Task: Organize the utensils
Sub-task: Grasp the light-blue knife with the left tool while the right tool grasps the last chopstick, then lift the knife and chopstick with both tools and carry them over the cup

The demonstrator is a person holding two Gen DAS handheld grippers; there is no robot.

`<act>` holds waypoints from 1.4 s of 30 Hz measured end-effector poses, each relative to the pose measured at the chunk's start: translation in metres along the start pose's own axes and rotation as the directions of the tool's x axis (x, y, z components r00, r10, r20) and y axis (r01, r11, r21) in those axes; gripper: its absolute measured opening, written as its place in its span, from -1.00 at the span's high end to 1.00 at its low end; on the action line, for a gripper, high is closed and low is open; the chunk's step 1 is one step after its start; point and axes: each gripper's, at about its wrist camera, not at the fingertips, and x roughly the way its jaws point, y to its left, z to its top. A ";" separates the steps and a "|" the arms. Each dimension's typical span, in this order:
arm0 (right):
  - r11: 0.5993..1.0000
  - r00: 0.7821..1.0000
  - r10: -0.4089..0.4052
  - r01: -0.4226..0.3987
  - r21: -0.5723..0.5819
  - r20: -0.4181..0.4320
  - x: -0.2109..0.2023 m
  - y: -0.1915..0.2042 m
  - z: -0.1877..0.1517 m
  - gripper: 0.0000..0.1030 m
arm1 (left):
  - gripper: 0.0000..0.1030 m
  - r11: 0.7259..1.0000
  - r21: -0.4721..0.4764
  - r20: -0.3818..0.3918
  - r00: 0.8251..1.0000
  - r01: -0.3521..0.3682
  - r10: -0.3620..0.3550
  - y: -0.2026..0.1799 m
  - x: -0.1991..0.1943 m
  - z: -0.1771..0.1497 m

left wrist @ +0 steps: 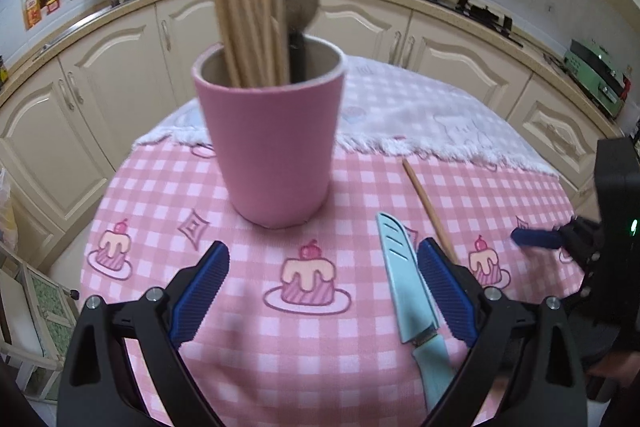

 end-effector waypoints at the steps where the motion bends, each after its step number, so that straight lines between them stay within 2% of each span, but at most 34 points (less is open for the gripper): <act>1: 1.000 1.000 -0.006 0.006 0.008 -0.002 -0.001 -0.008 -0.001 -0.74 | -0.81 1.000 0.010 -0.015 1.000 0.002 -0.002 -0.004 0.003 0.000; 7: 1.000 1.000 -0.013 0.013 0.028 -0.007 -0.002 -0.032 0.000 -0.73 | -0.80 0.998 0.062 -0.104 0.994 0.020 -0.013 -0.026 0.026 -0.004; 12: 1.000 1.000 -0.004 0.004 -0.003 -0.005 -0.001 -0.037 0.002 -0.72 | -0.77 0.995 0.098 -0.193 0.981 0.027 -0.008 -0.041 0.048 -0.008; 15: 1.000 1.000 -0.002 0.002 -0.015 -0.007 0.000 -0.037 0.005 -0.71 | -0.48 0.991 0.137 -0.201 0.979 0.001 0.027 -0.045 0.051 -0.004; 17: 0.999 1.000 -0.006 0.006 -0.033 -0.005 0.002 -0.036 0.011 -0.66 | -0.05 0.990 0.139 -0.209 0.978 0.016 0.014 -0.046 0.052 0.000; 19: 0.999 1.000 0.006 -0.006 -0.042 -0.007 0.004 -0.035 0.018 -0.53 | 0.25 0.985 0.168 -0.225 0.974 0.038 0.001 -0.048 0.051 0.003; 23: 0.997 1.000 0.021 -0.022 -0.068 -0.014 0.010 -0.024 0.035 -0.31 | 0.30 0.975 0.207 -0.264 0.964 0.080 -0.023 -0.050 0.049 0.006; 27: 0.994 0.999 0.044 -0.045 -0.102 -0.013 0.011 -0.009 0.046 0.41 | 0.29 0.978 0.176 -0.290 0.956 0.109 -0.054 -0.043 0.049 0.010; 29: 0.991 0.999 0.046 -0.047 -0.123 -0.013 0.012 0.000 0.048 0.67 | 0.36 0.976 0.188 -0.276 0.960 0.106 -0.051 -0.045 0.049 0.008; 30: 0.990 0.998 0.055 -0.056 -0.127 -0.014 0.012 0.002 0.049 0.87 | 0.38 0.975 0.191 -0.268 0.962 0.113 -0.059 -0.045 0.049 0.008; 32: 0.990 0.997 0.071 -0.072 -0.120 -0.012 0.011 0.003 0.050 0.87 | 0.49 0.974 0.188 -0.256 0.964 0.128 -0.077 -0.043 0.047 0.006; 34: 0.990 0.995 0.095 -0.095 -0.101 -0.004 0.010 0.000 0.048 0.88 | 0.55 0.970 0.163 -0.255 0.957 0.182 -0.137 -0.041 0.042 0.004; 39: 0.986 0.985 0.163 -0.161 -0.032 0.058 -0.006 -0.016 0.040 0.88 | 0.56 0.959 0.201 -0.200 0.967 0.200 -0.159 -0.045 0.027 -0.001; 42: 0.980 0.973 0.199 -0.201 0.007 0.115 -0.020 -0.027 0.038 0.88 | 0.57 0.955 0.208 -0.142 0.972 0.213 -0.186 -0.044 0.011 -0.001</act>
